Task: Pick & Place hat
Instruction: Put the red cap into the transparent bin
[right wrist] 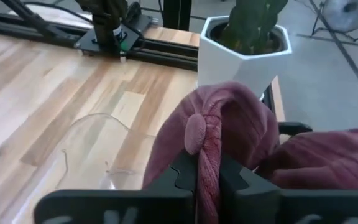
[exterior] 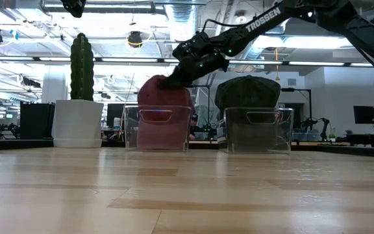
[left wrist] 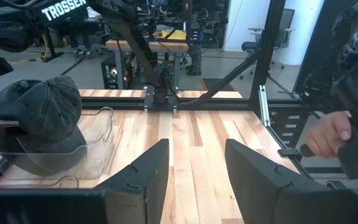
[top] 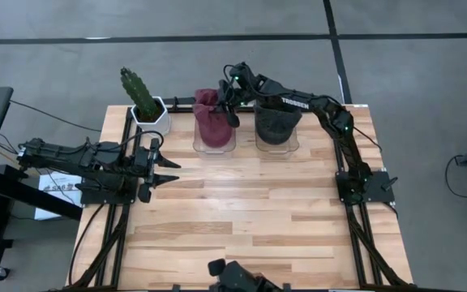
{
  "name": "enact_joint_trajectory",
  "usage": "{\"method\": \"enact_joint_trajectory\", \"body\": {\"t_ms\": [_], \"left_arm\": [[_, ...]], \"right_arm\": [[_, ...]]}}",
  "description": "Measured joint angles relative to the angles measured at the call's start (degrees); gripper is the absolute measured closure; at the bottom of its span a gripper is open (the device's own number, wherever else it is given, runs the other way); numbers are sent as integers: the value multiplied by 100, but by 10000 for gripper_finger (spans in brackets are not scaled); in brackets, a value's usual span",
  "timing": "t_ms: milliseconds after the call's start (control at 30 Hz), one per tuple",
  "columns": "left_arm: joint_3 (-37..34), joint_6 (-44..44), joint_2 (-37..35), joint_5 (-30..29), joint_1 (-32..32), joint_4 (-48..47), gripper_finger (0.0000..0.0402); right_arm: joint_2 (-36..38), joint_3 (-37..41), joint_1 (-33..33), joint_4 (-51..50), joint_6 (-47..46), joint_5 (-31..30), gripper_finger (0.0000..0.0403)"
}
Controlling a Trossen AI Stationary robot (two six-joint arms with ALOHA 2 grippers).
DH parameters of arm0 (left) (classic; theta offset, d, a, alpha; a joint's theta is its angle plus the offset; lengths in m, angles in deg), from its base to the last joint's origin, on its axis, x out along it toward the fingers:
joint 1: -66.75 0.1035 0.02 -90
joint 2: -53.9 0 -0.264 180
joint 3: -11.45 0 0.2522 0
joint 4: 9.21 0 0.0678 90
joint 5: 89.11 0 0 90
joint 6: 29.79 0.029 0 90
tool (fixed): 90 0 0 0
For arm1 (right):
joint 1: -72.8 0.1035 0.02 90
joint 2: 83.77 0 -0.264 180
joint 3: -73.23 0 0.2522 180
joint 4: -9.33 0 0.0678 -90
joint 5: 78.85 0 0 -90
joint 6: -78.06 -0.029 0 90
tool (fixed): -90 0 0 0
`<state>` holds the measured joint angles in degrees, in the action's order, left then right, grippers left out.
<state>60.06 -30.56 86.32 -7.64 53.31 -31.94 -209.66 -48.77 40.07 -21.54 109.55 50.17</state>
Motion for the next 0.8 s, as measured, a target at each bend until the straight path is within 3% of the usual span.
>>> {"method": "enact_joint_trajectory", "body": {"t_ms": [200,567,800], "left_arm": [[0,-5,-1,2,0,0,247],[0,2,0,2,4,-2,247],[0,4,0,2,4,-4,247]], "right_arm": [[0,0,9,-73,-206,-2,340],[132,0,46,-290,-431,-175,198],[368,0,78,-578,-460,-446,169]]}}
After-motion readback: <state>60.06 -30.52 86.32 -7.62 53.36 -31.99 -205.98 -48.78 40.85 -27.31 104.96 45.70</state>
